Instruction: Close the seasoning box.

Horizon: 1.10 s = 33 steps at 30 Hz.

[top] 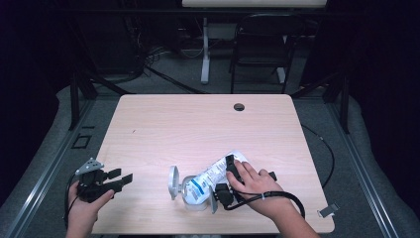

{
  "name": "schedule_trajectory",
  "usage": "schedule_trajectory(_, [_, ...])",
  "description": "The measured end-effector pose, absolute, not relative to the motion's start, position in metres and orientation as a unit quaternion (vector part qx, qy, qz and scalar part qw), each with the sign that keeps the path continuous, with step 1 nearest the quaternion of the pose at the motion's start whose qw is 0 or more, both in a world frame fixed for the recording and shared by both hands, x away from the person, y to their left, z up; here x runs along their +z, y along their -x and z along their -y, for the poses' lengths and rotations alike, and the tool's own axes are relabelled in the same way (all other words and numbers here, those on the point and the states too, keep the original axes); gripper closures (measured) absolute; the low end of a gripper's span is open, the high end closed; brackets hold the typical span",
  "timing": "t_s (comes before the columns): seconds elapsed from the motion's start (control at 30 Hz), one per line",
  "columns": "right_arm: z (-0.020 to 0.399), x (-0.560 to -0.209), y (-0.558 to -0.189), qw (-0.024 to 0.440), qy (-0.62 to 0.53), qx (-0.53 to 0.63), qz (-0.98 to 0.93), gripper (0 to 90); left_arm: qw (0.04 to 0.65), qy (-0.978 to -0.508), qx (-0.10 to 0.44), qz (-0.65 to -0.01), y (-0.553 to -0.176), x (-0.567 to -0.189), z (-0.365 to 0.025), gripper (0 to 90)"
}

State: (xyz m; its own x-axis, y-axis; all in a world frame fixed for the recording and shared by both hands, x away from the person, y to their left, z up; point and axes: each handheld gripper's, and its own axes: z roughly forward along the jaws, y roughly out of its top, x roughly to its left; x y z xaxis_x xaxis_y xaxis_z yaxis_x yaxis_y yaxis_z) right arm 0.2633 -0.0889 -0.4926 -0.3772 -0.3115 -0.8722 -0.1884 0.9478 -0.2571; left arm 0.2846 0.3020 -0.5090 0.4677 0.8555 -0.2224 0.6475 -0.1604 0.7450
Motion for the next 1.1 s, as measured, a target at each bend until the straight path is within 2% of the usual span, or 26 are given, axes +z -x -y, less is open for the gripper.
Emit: schedule_trajectory(1.1, [0.0885,-0.4926,-0.2636,0.537,0.153,-0.055,-0.828,44.8,0.415,-0.748,0.128,-0.501,-0.2849,-0.5100,-0.3024,43.7])
